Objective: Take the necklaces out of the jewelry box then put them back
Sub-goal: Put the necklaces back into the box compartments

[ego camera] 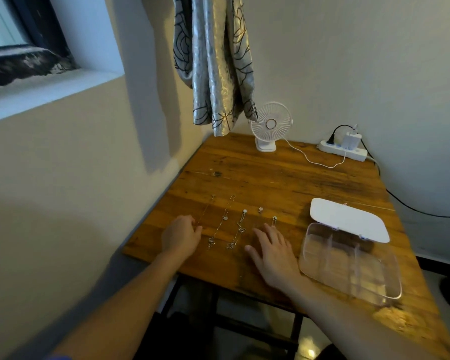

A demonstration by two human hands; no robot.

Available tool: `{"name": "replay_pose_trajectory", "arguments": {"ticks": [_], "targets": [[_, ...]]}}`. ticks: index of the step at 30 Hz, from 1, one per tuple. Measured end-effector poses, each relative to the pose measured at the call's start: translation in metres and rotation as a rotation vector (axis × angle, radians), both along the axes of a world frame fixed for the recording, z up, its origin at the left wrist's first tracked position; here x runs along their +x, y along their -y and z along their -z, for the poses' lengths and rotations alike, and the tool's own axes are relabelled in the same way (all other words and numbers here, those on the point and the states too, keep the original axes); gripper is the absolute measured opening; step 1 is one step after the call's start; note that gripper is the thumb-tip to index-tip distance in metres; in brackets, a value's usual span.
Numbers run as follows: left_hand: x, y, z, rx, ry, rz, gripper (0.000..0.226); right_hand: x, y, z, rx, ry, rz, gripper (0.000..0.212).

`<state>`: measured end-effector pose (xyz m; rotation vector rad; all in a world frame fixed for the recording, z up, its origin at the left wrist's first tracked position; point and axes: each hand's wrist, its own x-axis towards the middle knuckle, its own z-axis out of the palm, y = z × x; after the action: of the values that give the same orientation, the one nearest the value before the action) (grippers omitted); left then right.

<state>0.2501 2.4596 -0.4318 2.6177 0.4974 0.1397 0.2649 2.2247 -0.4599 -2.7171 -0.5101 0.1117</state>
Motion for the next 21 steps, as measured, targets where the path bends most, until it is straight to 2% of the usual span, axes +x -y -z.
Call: {"name": "replay_pose_trajectory", "arguments": {"ticks": [7, 10, 15, 18, 21], "targets": [[0.053, -0.009, 0.006, -0.075, -0.176, -0.072, 0.021, 0.001, 0.001, 0.013, -0.024, 0.063, 0.028, 0.082], [0.070, -0.013, 0.001, -0.105, -0.308, -0.034, 0.023, 0.001, 0.001, 0.014, -0.026, 0.069, 0.035, 0.080], [0.075, -0.014, -0.013, -0.032, -0.463, 0.132, 0.015, 0.001, 0.001, 0.015, -0.022, 0.069, 0.041, 0.073], [0.064, -0.012, -0.015, -0.100, -0.387, 0.165, 0.025, 0.001, 0.002, 0.014, -0.009, 0.059, 0.039, 0.070], [0.048, -0.007, -0.031, -0.236, -0.180, 0.169, 0.019, -0.001, 0.004, 0.008, 0.027, 0.036, 0.031, 0.077]]}}
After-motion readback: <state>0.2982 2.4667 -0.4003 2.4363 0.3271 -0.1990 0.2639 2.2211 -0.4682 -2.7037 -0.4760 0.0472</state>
